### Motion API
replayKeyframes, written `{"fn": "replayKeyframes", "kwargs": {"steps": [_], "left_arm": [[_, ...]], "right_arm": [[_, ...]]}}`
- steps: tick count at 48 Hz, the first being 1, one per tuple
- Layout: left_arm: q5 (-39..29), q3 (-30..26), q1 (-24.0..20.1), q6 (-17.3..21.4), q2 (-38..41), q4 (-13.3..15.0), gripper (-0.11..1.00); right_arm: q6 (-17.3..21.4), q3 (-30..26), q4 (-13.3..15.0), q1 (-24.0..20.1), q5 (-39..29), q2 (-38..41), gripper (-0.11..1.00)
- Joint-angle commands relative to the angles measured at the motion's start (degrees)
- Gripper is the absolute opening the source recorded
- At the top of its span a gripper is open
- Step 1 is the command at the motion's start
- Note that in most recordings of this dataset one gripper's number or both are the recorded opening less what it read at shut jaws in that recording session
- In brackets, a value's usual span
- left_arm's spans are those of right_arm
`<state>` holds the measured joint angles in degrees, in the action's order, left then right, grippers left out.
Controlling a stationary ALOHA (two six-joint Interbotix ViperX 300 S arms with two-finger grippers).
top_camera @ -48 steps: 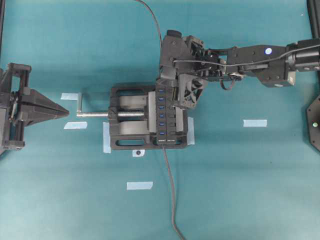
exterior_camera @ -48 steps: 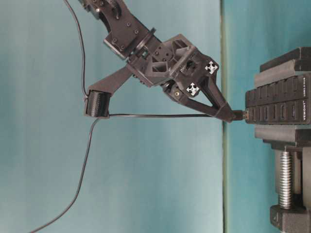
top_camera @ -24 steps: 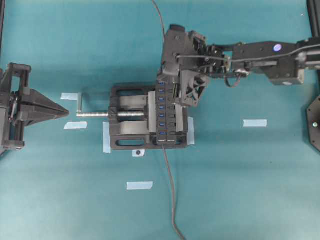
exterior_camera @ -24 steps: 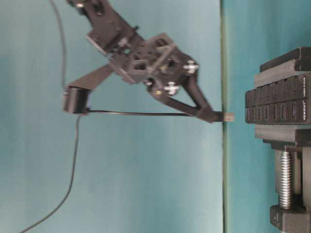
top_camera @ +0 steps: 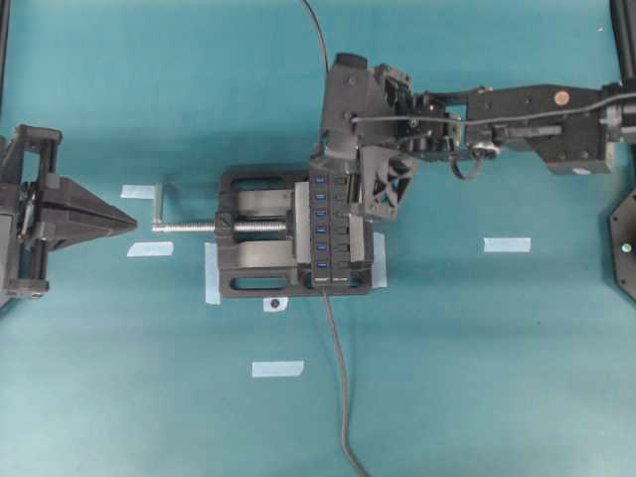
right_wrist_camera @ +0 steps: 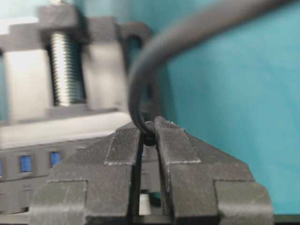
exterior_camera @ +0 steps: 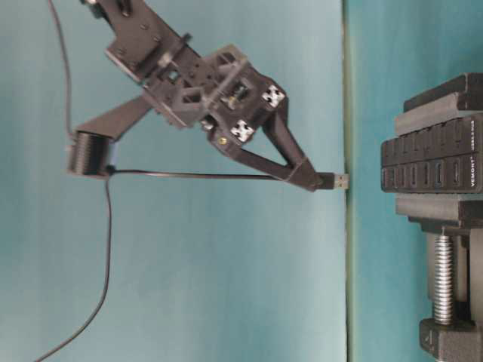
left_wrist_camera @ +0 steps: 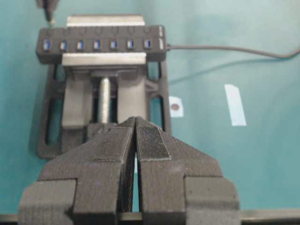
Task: Insert the USB into the second port from the front of the fixed hub.
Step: 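Pull the USB plug out of the front port with the right gripper, then carry the plug along the hub and align it with the second port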
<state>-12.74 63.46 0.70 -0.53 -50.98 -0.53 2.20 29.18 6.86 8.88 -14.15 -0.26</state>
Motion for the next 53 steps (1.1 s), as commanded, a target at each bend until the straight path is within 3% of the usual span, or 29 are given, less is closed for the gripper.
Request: {"fn": "replayKeyframes", "kwargs": {"steps": [1, 26, 53], "left_arm": [[0.26, -0.70, -0.09, 0.00, 0.26, -0.09, 0.00], [0.26, -0.53, -0.09, 0.00, 0.26, -0.09, 0.00], [0.26, -0.53, -0.18, 0.00, 0.09, -0.09, 0.00]], "right_arm": [[0.35, -1.49, -0.18, -0.97, -0.44, -2.72, 0.08], [3.52, -1.32, -0.53, -5.98, -1.58, -4.48, 0.08], [6.86, 0.44, -0.53, -8.35, -1.23, -3.69, 0.08]]}}
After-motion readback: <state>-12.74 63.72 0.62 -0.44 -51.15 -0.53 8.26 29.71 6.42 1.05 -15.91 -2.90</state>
